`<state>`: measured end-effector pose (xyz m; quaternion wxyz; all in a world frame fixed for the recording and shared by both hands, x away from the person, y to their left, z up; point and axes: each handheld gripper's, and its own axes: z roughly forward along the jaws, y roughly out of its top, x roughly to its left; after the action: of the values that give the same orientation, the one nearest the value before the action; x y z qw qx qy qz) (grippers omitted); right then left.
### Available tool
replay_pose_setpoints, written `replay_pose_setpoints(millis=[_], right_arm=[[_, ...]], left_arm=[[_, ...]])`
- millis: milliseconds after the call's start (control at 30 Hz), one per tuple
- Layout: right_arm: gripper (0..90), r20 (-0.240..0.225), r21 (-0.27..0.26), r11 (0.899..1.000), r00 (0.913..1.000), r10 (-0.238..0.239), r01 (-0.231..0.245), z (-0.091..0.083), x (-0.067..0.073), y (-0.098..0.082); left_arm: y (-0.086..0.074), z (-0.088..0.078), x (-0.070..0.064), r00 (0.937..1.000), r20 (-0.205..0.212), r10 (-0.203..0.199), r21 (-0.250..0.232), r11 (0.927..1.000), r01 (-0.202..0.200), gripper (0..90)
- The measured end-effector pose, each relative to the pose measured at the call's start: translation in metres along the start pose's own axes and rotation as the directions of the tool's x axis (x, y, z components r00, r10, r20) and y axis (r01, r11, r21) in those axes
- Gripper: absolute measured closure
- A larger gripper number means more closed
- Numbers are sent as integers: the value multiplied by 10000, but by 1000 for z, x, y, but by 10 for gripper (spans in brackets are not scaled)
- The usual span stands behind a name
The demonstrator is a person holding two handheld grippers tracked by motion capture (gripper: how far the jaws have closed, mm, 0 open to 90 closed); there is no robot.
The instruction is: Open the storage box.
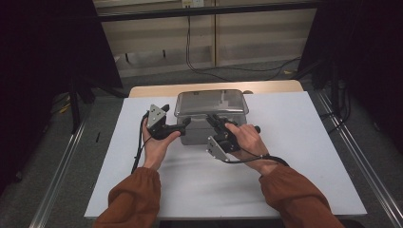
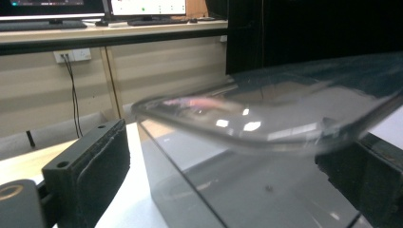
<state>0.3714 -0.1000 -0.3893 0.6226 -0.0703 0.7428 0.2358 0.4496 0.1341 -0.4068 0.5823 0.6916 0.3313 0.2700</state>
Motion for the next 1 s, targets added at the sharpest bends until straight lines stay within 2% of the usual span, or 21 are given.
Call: replay_pose_setpoints(millis=[67,133,233,333,367,400,433,467,500,533,600,633,667,733,767,833,867,933,967,1000], right_arm=[[807,-4,22,10000,10000,15,-15,0,0,0],[803,15,-23,9999,9999,116,-116,-1,0,0],[798,-23,-1,9999,9999,113,-113,0,2,0],[780,-12,38,9997,9997,242,-242,-1,2,0],[710,-62,117,9988,9988,479,-478,0,2,-2],[710,-62,117,9988,9988,479,-478,0,2,-2],[673,-86,234,9961,9963,853,-851,1,2,-6],[673,-86,234,9961,9963,853,-851,1,2,-6],[654,-143,270,9933,9935,1126,-1122,1,1,-9],[607,-153,303,9854,9856,1683,-1678,1,1,-15],[557,-160,451,9773,9780,2081,-2072,1,0,-21],[557,-160,451,9773,9780,2081,-2072,1,0,-21],[485,-67,332,9616,9621,2726,-2723,-1,-3,-26],[403,-41,337,9396,9401,3409,-3406,-2,-5,-30],[403,-63,382,9281,9287,3709,-3704,-2,-7,-32],[362,-186,357,8980,8981,4394,-4386,-3,-10,-38],[362,-186,357,8980,8981,4394,-4386,-3,-10,-38],[343,-234,419,8651,8652,5009,-4998,-3,-14,-45],[330,-469,428,8176,8163,5758,-5743,-3,-17,-52],[334,-551,464,7909,7889,6120,-6102,-3,-18,-56]], left_arm=[[1,0,-2,10000,47,-8,-63,10000,8,65],[2,0,-6,9994,61,350,-133,9993,-349,78],[1,1,-4,9995,80,321,-125,9994,-320,81],[-1,2,-3,9989,63,473,-141,9988,-472,83],[-2,3,-3,9987,-28,505,-36,9987,-505,89],[-2,3,-3,9987,-28,505,-36,9987,-505,93],[-2,4,-3,9983,78,576,-86,9983,-576,105],[-2,4,-3,9983,78,576,-86,9983,-576,117],[-2,4,-3,9991,29,433,-150,9990,-433,117],[-2,4,-3,9995,98,305,-231,9993,-303,129],[0,4,-3,9997,190,168,-285,9995,-163,133],[0,4,-3,9996,122,274,-265,9993,-270,133],[0,4,-3,9991,43,423,-232,9988,-422,127],[0,4,-2,9991,78,427,-230,9988,-425,132],[0,4,-2,9987,67,499,-184,9986,-497,132],[0,4,-2,9983,59,582,-196,9981,-580,135],[0,4,-2,9981,60,619,-181,9979,-618,135],[0,5,-2,9975,-9,713,-126,9974,-713,135],[0,5,-1,9969,-30,791,-151,9968,-791,135],[0,5,-1,9969,-30,791,-151,9968,-791,137]])
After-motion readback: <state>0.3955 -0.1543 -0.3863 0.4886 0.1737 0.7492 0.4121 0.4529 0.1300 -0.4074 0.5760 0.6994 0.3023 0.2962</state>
